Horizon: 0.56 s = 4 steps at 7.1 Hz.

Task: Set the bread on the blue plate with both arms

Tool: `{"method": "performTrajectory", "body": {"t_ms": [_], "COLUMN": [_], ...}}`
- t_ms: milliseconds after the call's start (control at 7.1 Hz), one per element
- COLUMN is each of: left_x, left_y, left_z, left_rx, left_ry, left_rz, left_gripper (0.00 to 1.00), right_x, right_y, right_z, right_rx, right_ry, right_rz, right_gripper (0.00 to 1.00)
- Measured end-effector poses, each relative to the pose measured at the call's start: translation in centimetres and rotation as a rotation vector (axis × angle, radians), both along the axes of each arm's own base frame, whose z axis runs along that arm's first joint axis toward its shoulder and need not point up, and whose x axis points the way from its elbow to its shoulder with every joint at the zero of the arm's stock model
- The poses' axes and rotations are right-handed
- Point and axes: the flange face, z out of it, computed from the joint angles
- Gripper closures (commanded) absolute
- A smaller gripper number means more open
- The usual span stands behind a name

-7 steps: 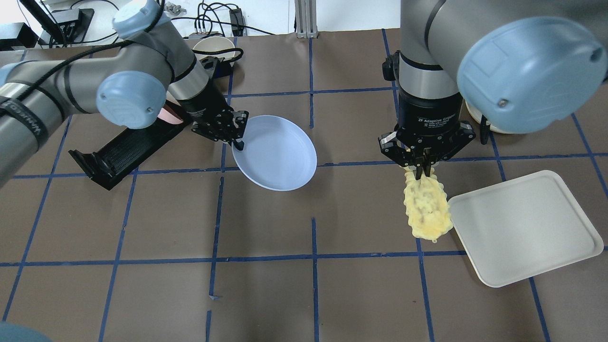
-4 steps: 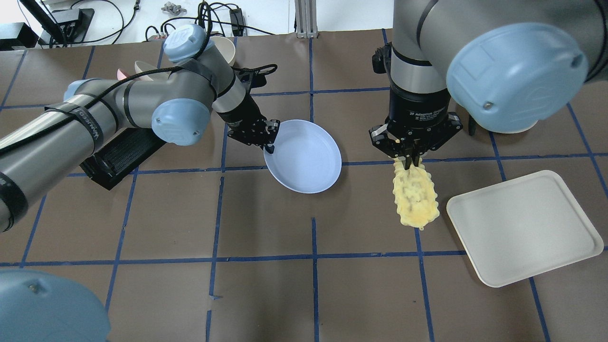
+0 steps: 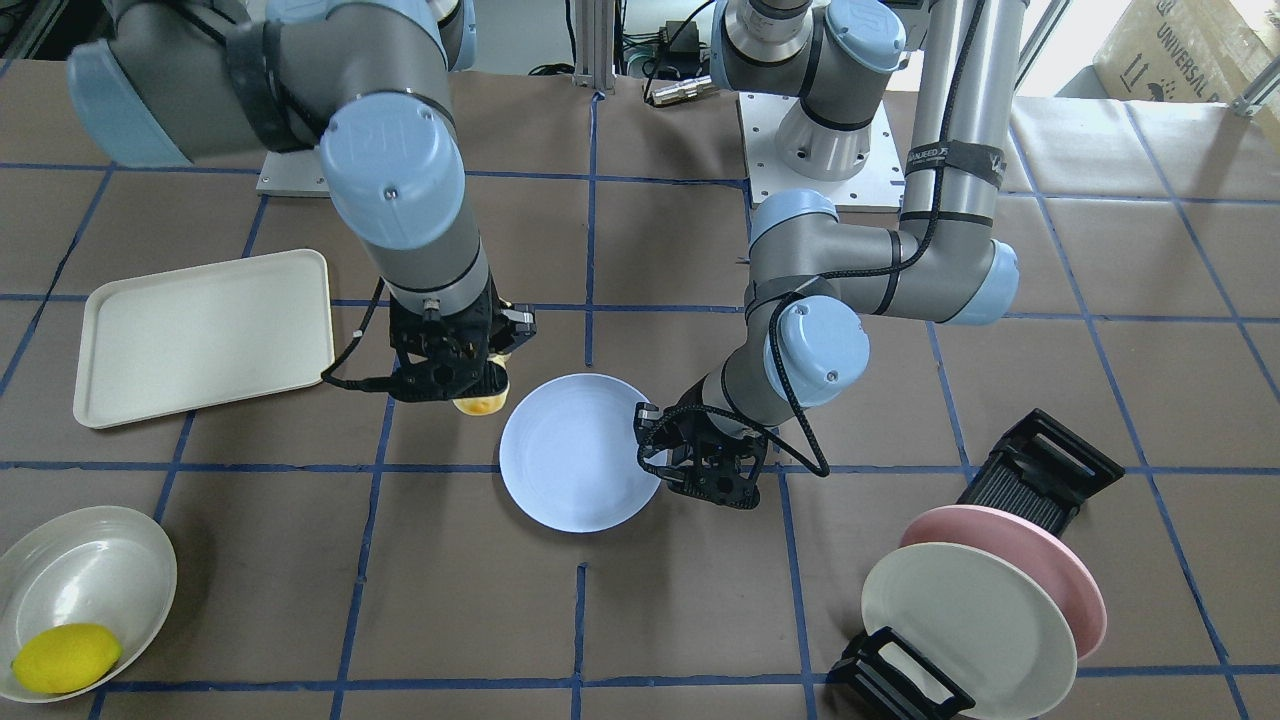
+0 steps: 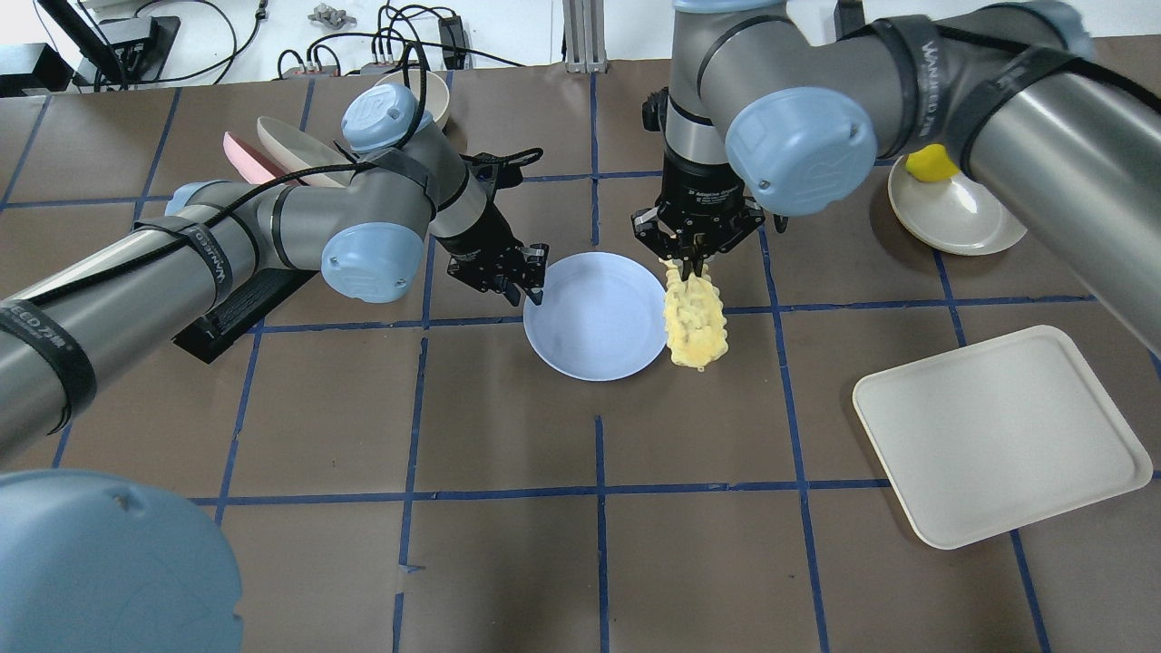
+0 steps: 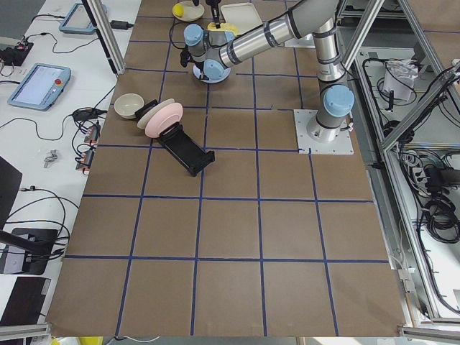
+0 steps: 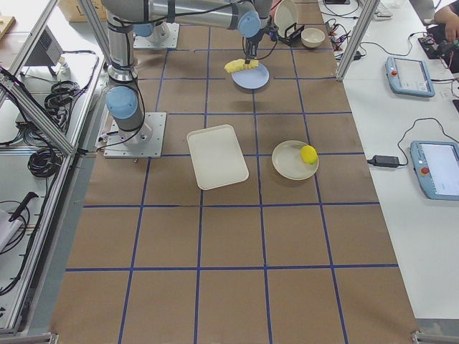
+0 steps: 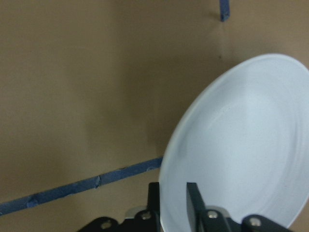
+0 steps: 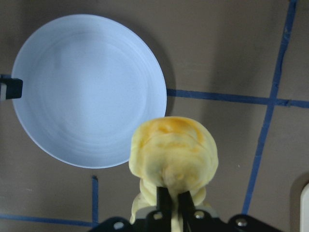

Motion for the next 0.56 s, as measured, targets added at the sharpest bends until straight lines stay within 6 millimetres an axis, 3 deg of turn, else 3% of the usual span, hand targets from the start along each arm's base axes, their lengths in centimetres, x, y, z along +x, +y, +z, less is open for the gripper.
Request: {"method": "performTrajectory", "body": {"t_ms": [282, 563], "left_x": [1.2, 4.9], "left_y": [-0.4, 0.3], "left_z": [3.1, 7.9], "left_rx": [-0.050, -0.081], "left_ry": [-0.012, -0.095], "left_rz": [0.030, 0.071], "left_gripper": [0.00, 0.00], "right_x": [1.6, 5.7], "right_y": [-3.1, -5.4], "right_z": [-2.8, -5.1], "right_rx": [0.002, 0.006], "right_ry": [-0.064, -0.095], "right_rz": [-0.015, -0.024], "right_gripper": [0.81, 0.71]}}
